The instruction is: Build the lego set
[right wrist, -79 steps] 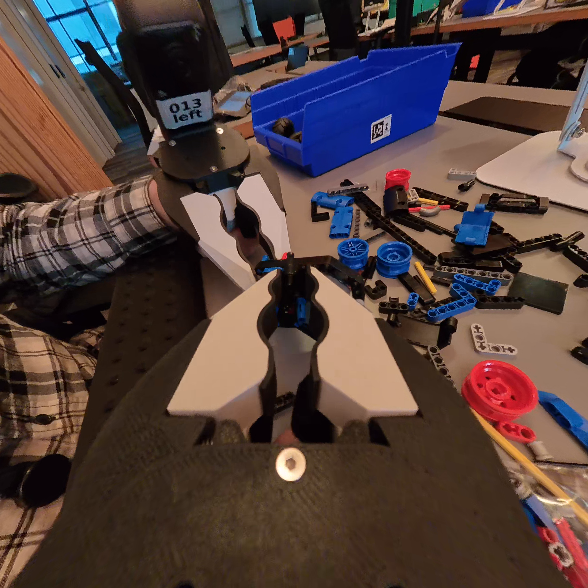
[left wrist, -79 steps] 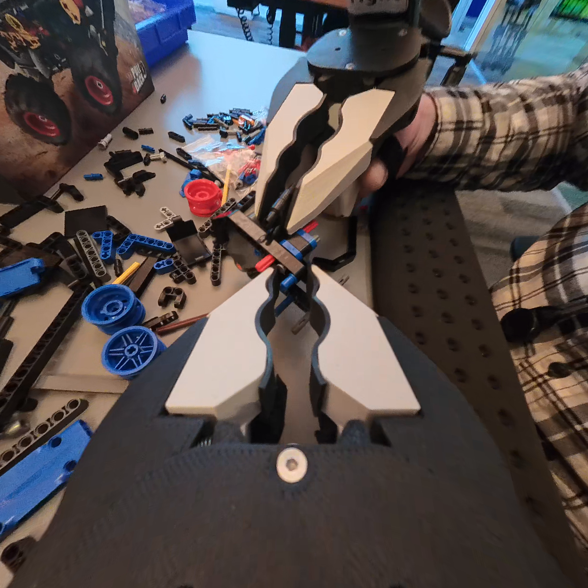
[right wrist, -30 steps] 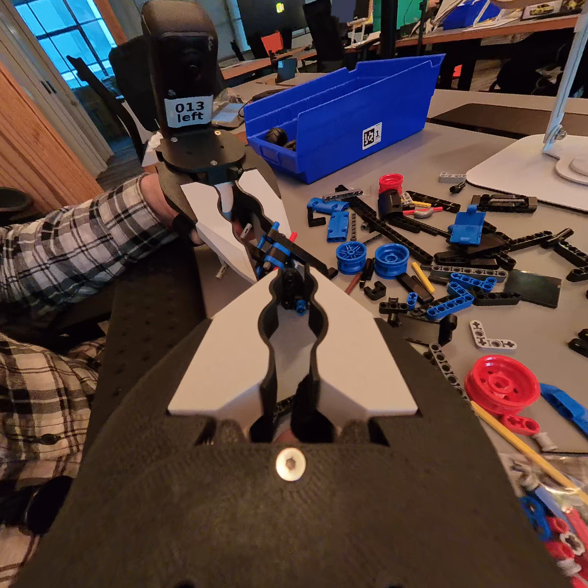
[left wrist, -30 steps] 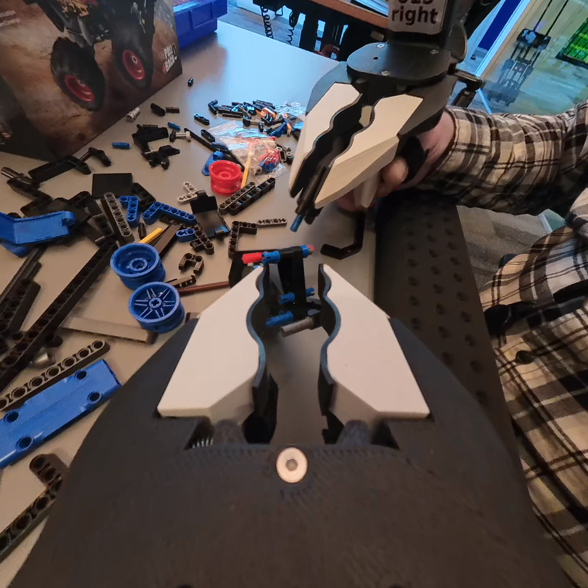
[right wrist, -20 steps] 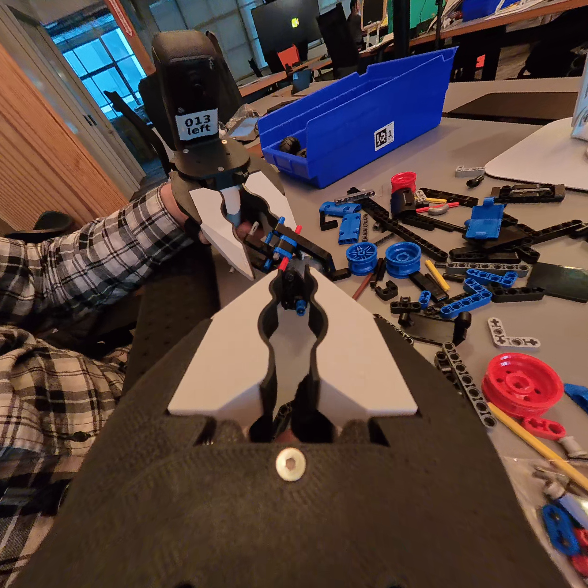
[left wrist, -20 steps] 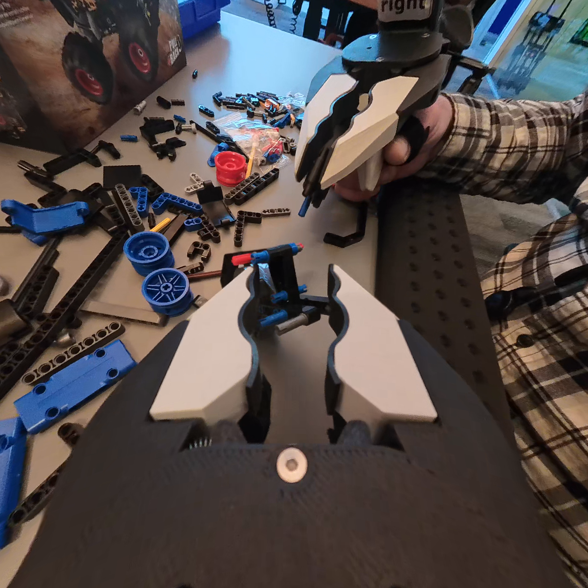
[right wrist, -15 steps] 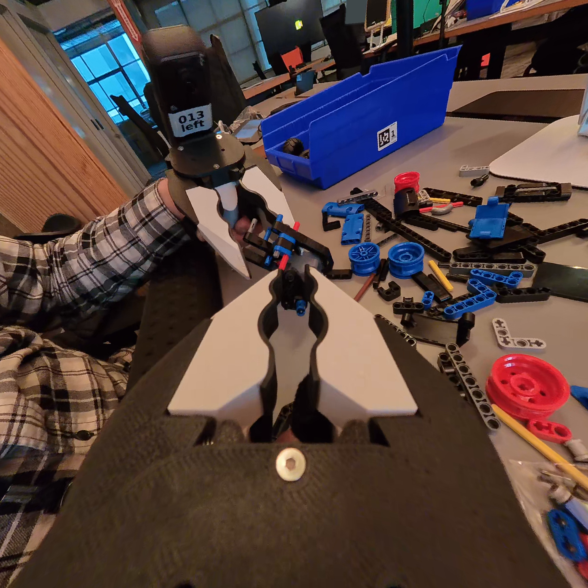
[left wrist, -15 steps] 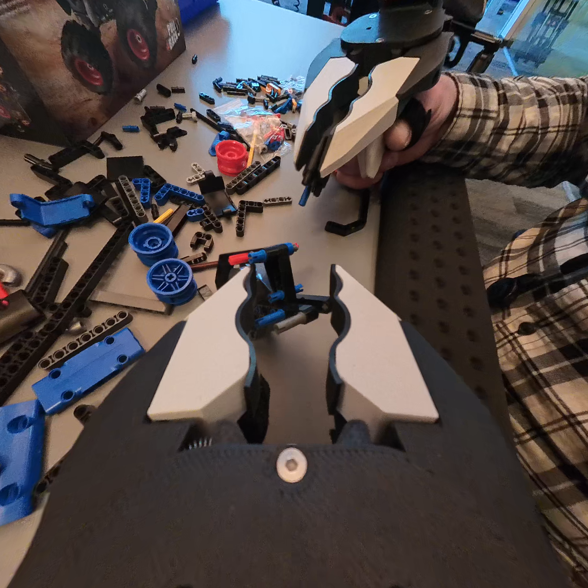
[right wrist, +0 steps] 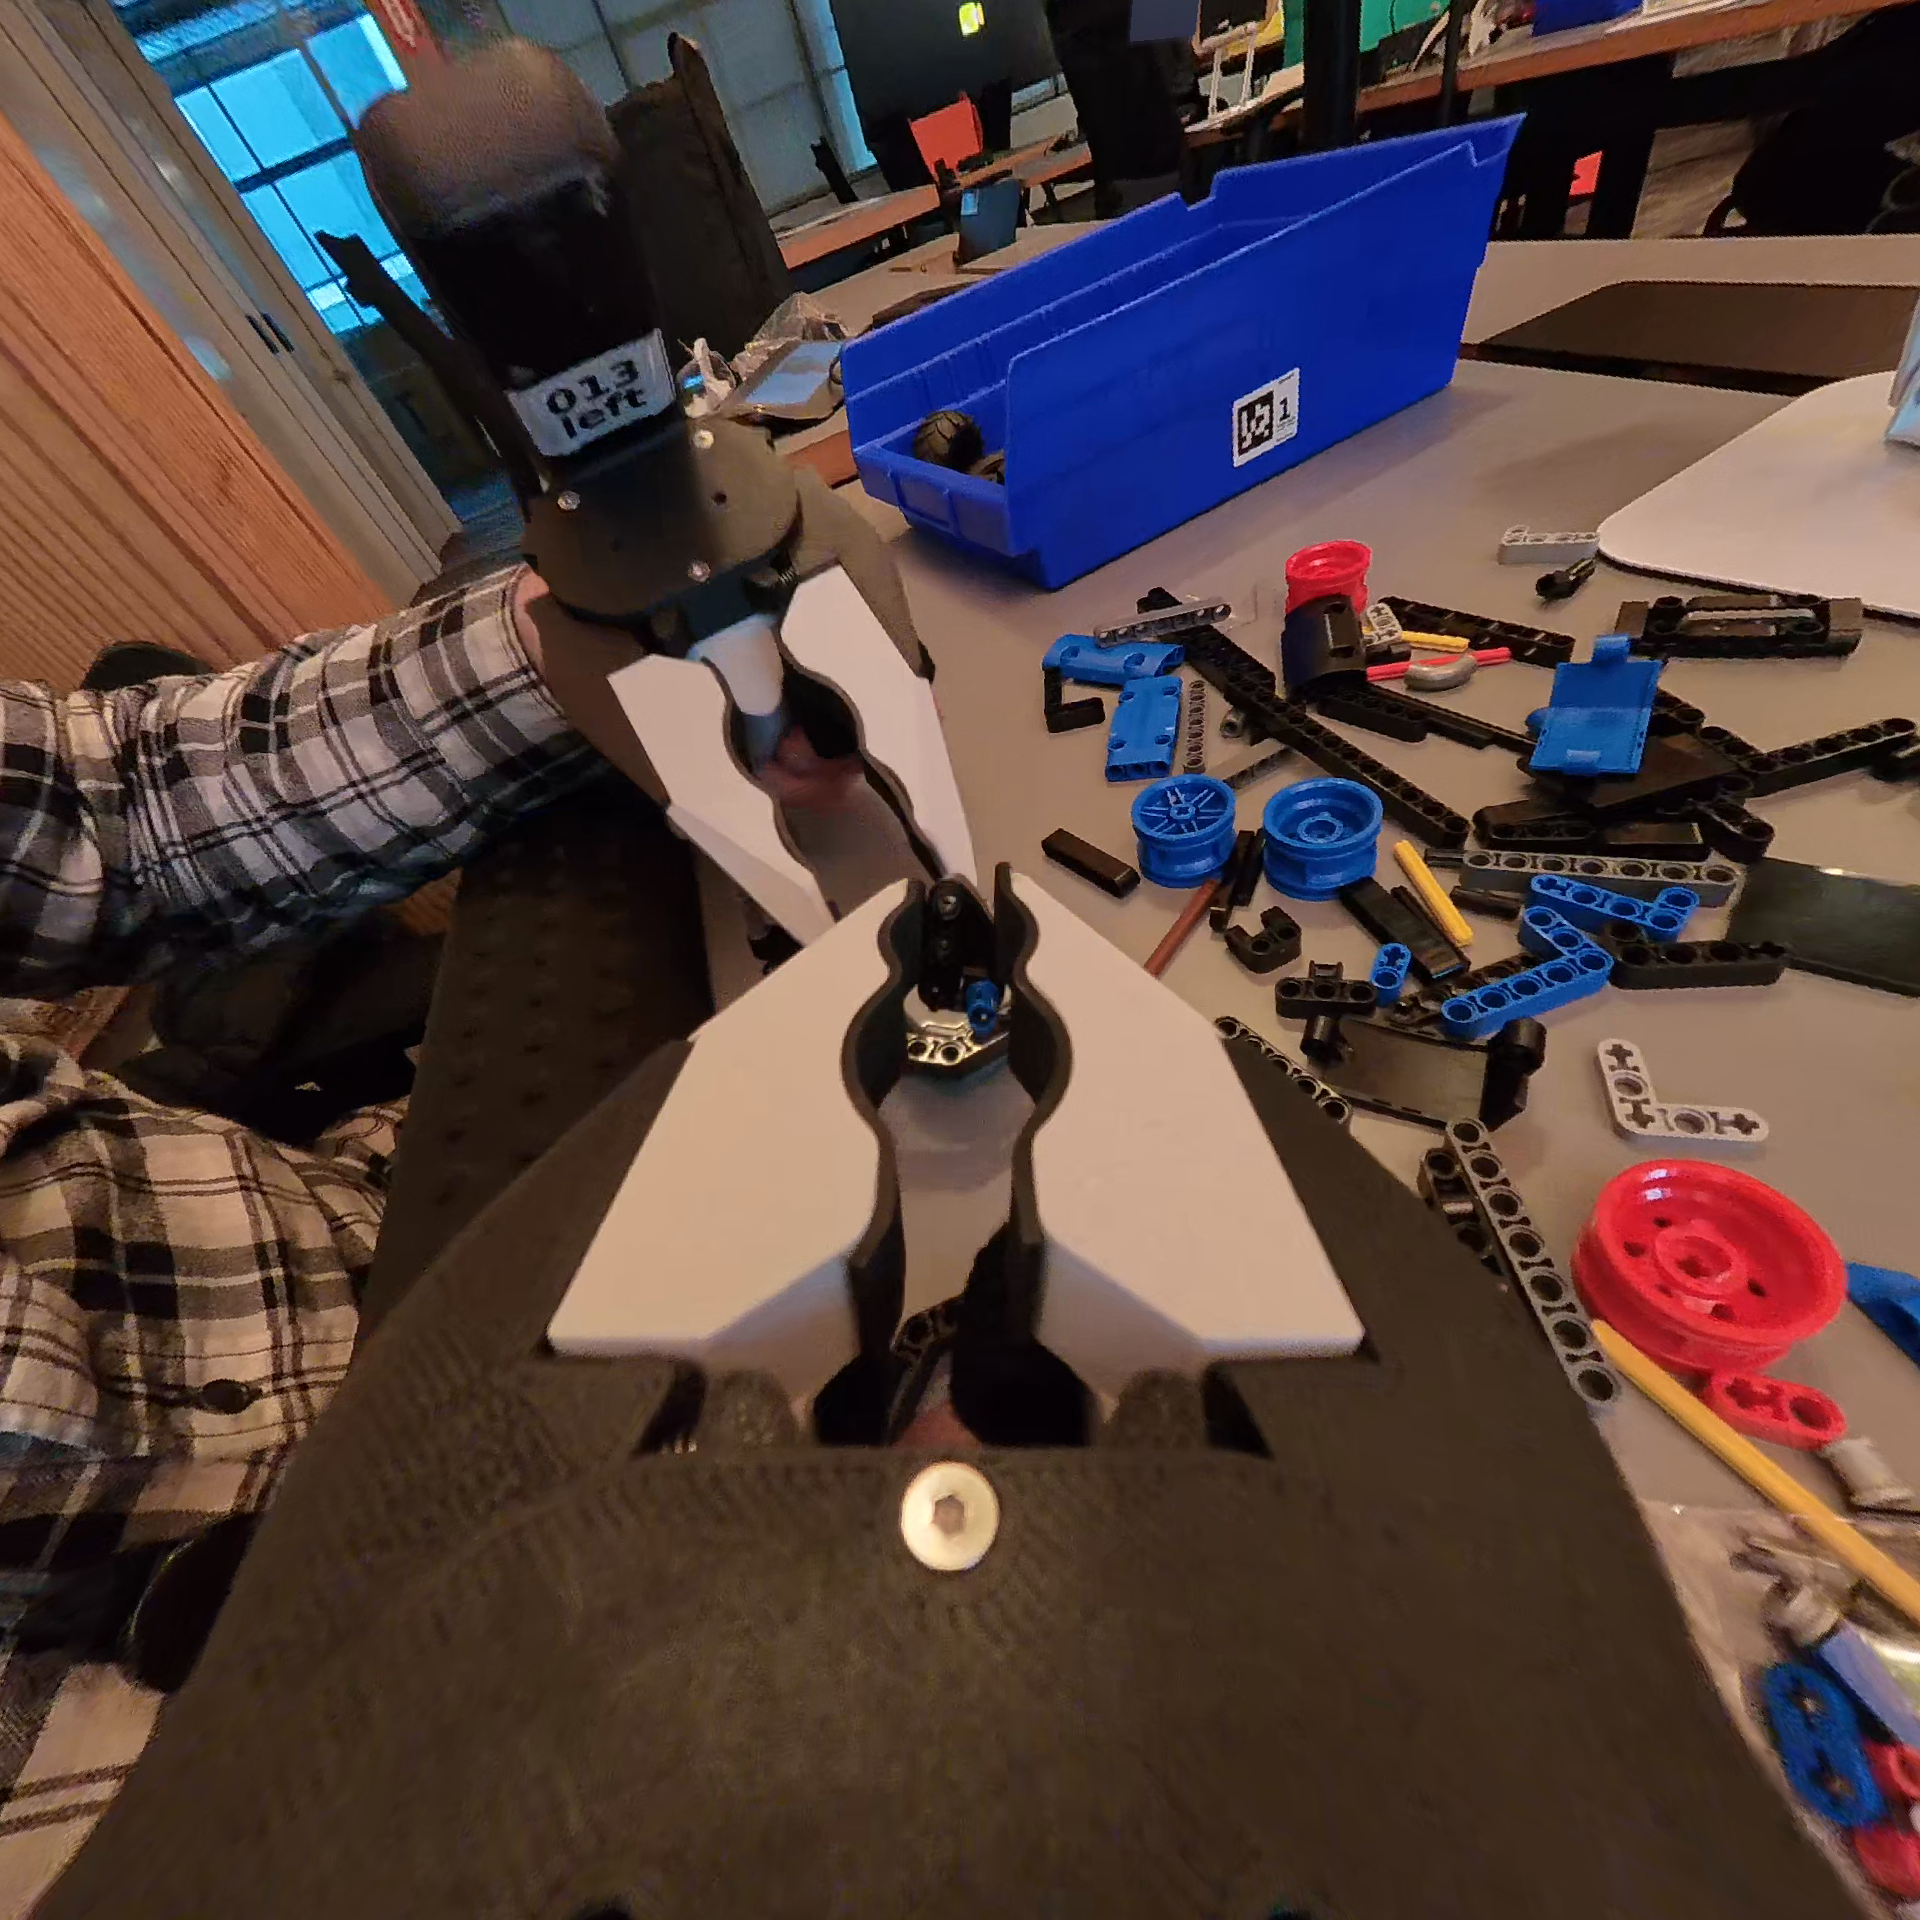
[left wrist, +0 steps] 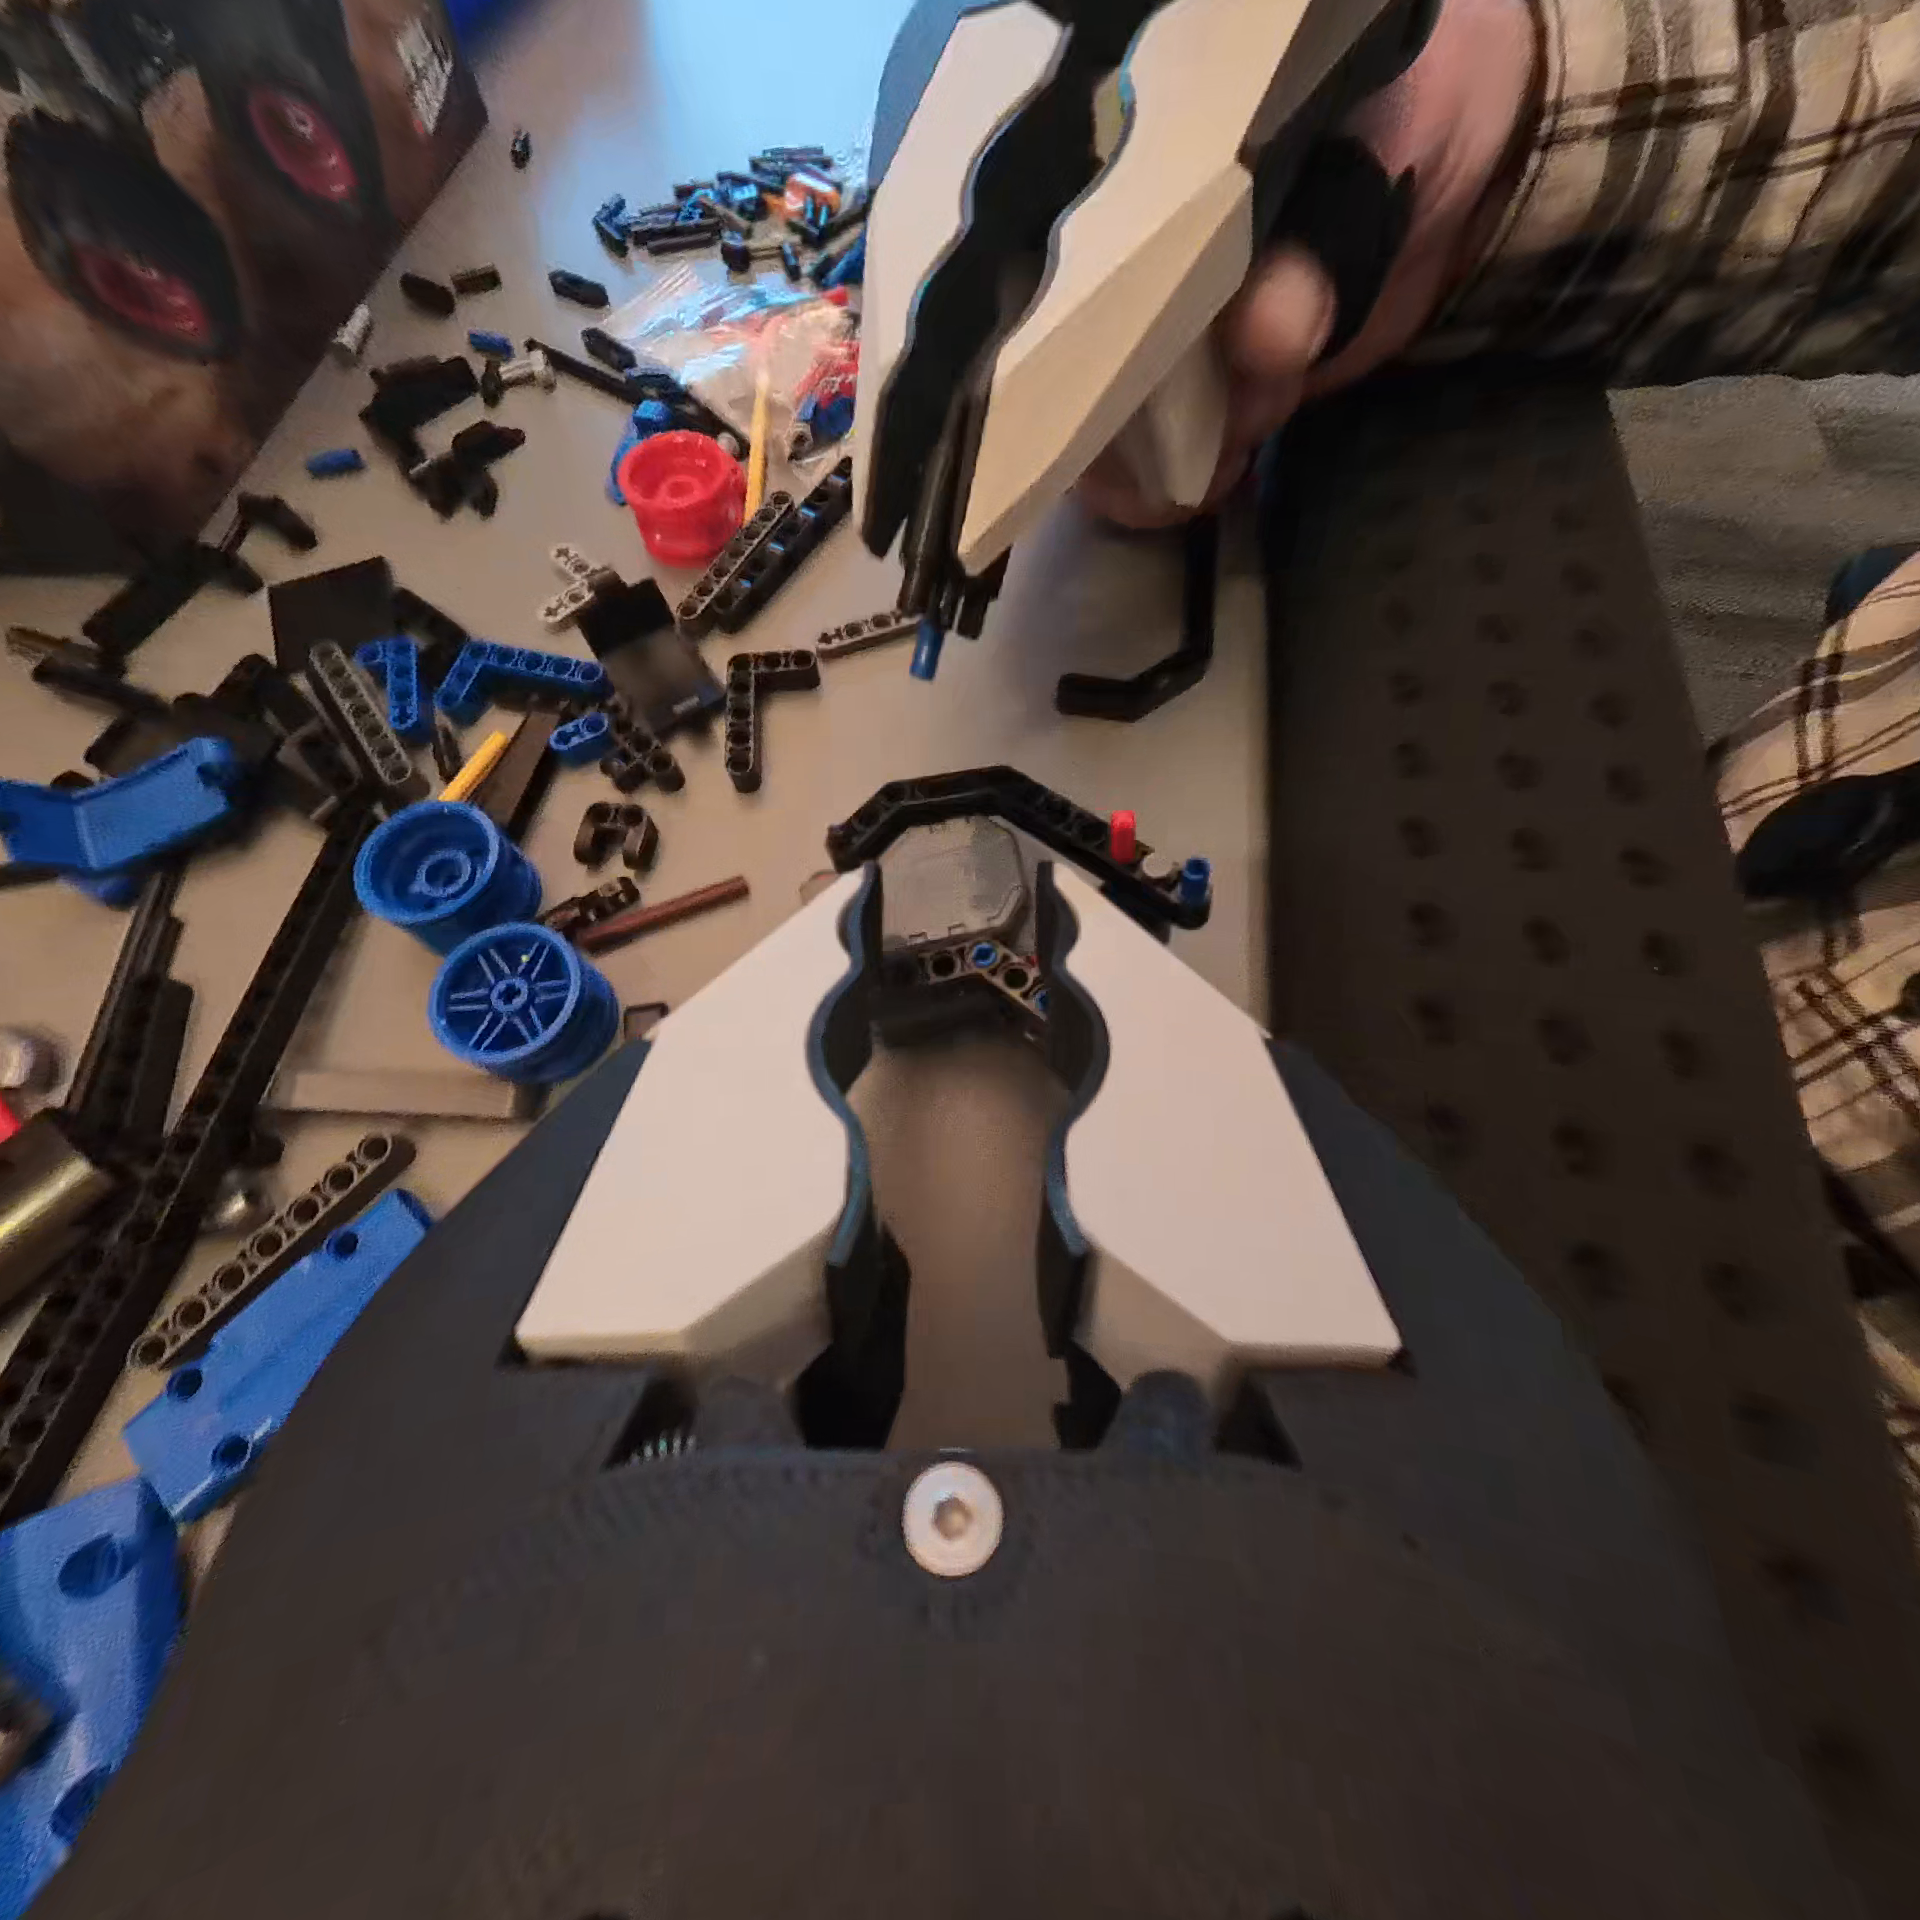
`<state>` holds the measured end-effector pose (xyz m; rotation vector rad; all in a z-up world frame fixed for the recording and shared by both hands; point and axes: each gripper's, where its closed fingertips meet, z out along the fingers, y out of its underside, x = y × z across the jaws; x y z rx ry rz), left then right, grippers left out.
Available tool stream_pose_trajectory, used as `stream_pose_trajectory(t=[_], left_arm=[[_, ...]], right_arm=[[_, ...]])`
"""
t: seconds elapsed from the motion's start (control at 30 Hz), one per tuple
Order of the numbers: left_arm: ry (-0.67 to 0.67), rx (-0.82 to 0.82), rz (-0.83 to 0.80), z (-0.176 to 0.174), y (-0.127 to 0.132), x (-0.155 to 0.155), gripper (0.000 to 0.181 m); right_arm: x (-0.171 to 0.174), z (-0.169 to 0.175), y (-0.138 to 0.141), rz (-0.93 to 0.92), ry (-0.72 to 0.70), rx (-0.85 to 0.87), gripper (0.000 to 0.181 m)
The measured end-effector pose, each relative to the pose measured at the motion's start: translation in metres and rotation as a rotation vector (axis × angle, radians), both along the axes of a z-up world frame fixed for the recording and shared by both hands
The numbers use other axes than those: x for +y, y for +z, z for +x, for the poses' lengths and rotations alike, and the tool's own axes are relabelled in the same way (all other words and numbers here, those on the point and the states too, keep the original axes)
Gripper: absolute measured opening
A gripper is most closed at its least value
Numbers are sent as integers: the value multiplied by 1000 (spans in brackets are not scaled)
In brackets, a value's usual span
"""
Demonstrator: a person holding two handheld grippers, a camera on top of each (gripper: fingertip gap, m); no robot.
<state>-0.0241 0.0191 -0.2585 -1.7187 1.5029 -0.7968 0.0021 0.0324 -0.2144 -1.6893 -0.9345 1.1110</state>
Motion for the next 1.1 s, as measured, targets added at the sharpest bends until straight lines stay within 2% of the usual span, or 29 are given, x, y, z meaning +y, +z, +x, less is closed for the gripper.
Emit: stream_pose_trajectory(t=[0.1,0.17,0.23,0.33,0.43,0.5,0.67,0.8,0.83,1.0,1.1], left_arm=[[12,-27,30,-6,16,-1,33],[0,19,66,-10,20,-6,37],[-50,90,67,-8,16,-19,49],[-101,255,161,-5,-1,-26,51],[-102,337,211,3,-9,-26,38],[-62,366,250,6,-12,-21,17],[-30,280,235,12,-5,-15,11],[-37,-61,32,31,33,-21,10],[-21,-95,-26,28,34,-16,9],[93,-144,-316,3,6,10,8],[121,-204,-411,-5,9,16,8]], right_arm=[[0,1,2,3,0,13,11],[-1,1,4,6,8,21,11],[-3,-1,4,9,16,18,11],[-4,-1,4,13,23,15,11],[-4,1,6,18,15,21,11],[-3,3,8,21,7,29,11],[-2,6,11,27,-2,42,11],[1,13,19,20,-21,87,11],[3,16,21,18,-29,101,11],[7,24,27,8,-49,137,11],[7,23,25,8,-46,130,11]])
